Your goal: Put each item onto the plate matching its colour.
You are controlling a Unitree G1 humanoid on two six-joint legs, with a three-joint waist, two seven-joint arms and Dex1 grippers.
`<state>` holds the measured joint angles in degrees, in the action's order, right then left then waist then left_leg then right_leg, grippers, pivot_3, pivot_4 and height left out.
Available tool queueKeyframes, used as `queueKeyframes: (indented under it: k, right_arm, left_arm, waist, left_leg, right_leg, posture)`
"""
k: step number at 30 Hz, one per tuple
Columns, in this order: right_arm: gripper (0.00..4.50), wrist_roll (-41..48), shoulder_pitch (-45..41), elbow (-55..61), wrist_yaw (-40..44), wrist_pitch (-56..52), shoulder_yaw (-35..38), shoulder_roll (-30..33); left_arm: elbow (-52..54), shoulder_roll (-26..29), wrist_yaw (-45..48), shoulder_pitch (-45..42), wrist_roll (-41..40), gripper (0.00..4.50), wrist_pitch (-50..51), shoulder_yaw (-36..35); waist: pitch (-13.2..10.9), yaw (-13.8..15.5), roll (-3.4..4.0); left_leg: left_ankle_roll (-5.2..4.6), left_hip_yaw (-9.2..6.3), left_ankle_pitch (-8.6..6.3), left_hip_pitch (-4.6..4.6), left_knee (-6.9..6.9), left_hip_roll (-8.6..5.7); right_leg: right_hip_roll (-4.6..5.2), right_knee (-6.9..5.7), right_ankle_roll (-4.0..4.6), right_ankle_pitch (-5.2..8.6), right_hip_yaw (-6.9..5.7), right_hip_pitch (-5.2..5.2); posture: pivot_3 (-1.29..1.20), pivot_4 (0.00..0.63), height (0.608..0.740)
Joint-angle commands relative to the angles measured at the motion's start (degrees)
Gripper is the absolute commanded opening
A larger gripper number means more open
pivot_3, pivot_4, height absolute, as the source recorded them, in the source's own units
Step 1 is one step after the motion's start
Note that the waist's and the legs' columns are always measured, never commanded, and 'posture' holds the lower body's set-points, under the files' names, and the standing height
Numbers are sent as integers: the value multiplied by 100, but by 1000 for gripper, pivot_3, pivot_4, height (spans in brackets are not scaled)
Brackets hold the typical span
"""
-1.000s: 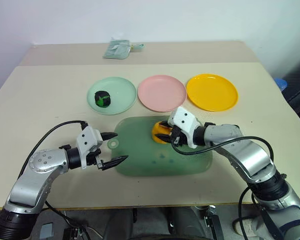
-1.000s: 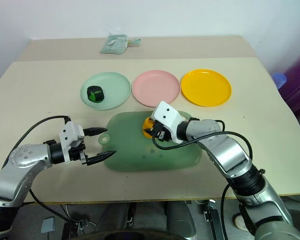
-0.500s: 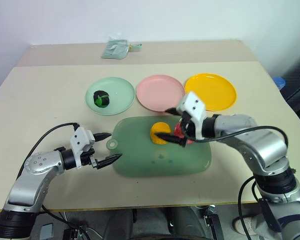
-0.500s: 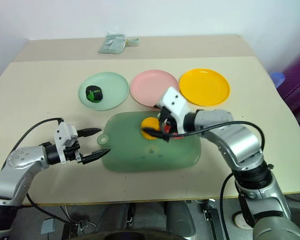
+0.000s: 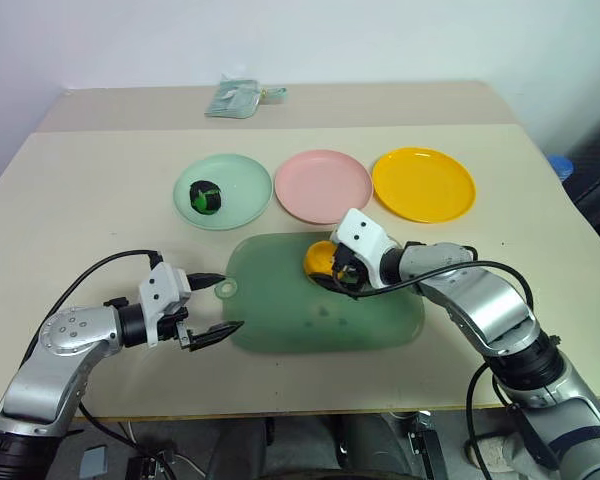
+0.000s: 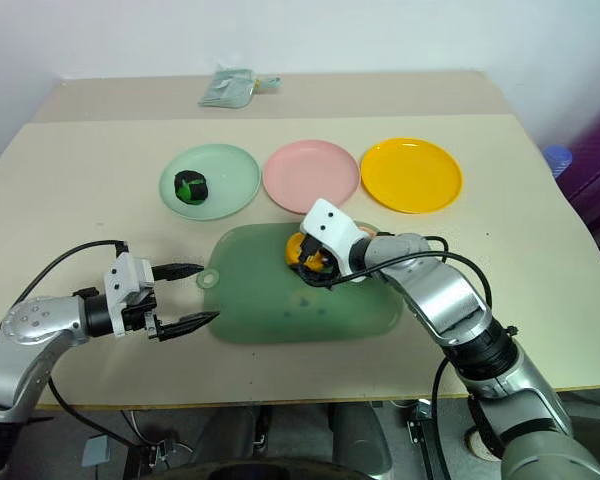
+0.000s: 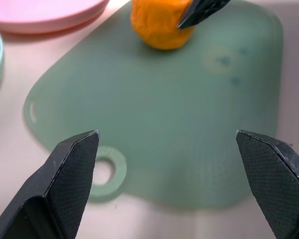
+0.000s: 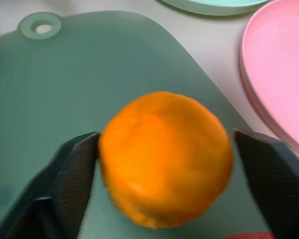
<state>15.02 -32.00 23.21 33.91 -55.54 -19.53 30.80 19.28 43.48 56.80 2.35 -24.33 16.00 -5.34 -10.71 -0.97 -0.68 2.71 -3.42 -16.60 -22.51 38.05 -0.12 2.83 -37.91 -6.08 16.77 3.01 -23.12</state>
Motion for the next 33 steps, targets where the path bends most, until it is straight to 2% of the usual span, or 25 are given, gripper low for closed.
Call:
queueKeyframes:
  k: [1,6,9,13,17,20,21,26,30,33]
  right_arm:
    - [3313,401,-327,278,-69,-242,805,-241]
    - [3313,786,-972,44,-178,-511,1848,-270]
    - [3313,369,-1471,-1115,-672,-327,2292,-94]
    - [3313,-263,-1608,-2730,-881,542,2086,202]
    - [3313,-772,-1850,-4570,-1045,1811,1923,96]
    - [4377,-739,-1944,-5022,-800,2313,2007,58]
    - [4448,-732,-1925,-4996,-718,2421,2013,76]
    - [4448,-81,-1137,-3368,251,2538,2399,471]
    - [4448,1044,258,-1586,1575,2036,2818,1078]
    - [4448,1040,1116,-913,1949,1996,2549,1462]
  left_arm:
    - [244,-9,-66,-27,-73,4500,52,-46]
    - [253,-12,-79,-53,-128,4500,98,-107]
    - [317,-91,-108,-174,-202,4500,157,-41]
    - [384,-204,-164,-302,-230,4500,247,52]
    - [446,-289,-219,-395,-231,4500,310,129]
    - [516,-311,-276,-375,-236,4500,343,129]
    - [540,-317,-296,-359,-238,4500,357,120]
    - [714,-323,-408,-168,-282,4500,427,63]
    - [728,-290,-395,-148,-331,4500,445,63]
    - [624,-274,-319,-271,-330,4500,431,112]
  waist:
    - [-3,-1,4]
    - [-6,-2,9]
    - [-5,5,7]
    - [-3,24,4]
    - [-8,-31,12]
    - [-13,-119,22]
    - [-14,-148,23]
    - [-14,-146,24]
    - [-12,10,20]
    - [-12,28,20]
  left_leg:
    - [0,0,0,-1,0,0]
    - [0,0,0,-1,-1,0]
    - [0,1,0,0,-1,0]
    - [0,2,0,-1,-1,-6]
    - [0,16,0,-2,-3,-11]
    - [0,26,0,-6,-7,-6]
    - [0,26,0,-13,-7,-5]
    - [0,20,0,-15,-7,3]
    - [-2,5,-1,-14,-2,4]
    - [-4,5,-2,-9,3,2]
  right_leg:
    - [0,0,0,0,0,-1]
    - [0,-1,0,0,0,-3]
    - [0,0,0,0,0,-2]
    - [6,2,0,0,-1,1]
    - [0,2,0,0,4,-6]
    - [-8,-5,0,0,16,-21]
    - [-9,-8,1,0,17,-29]
    - [-10,-8,0,0,18,-30]
    - [-3,3,0,0,10,-9]
    - [-1,6,-1,0,7,2]
  posture:
    - [0,150,740]
    - [0,150,740]
    - [0,150,740]
    - [0,150,740]
    - [0,150,740]
    - [0,150,740]
    - [0,150,740]
    - [0,150,740]
    - [0,150,740]
    - [0,150,740]
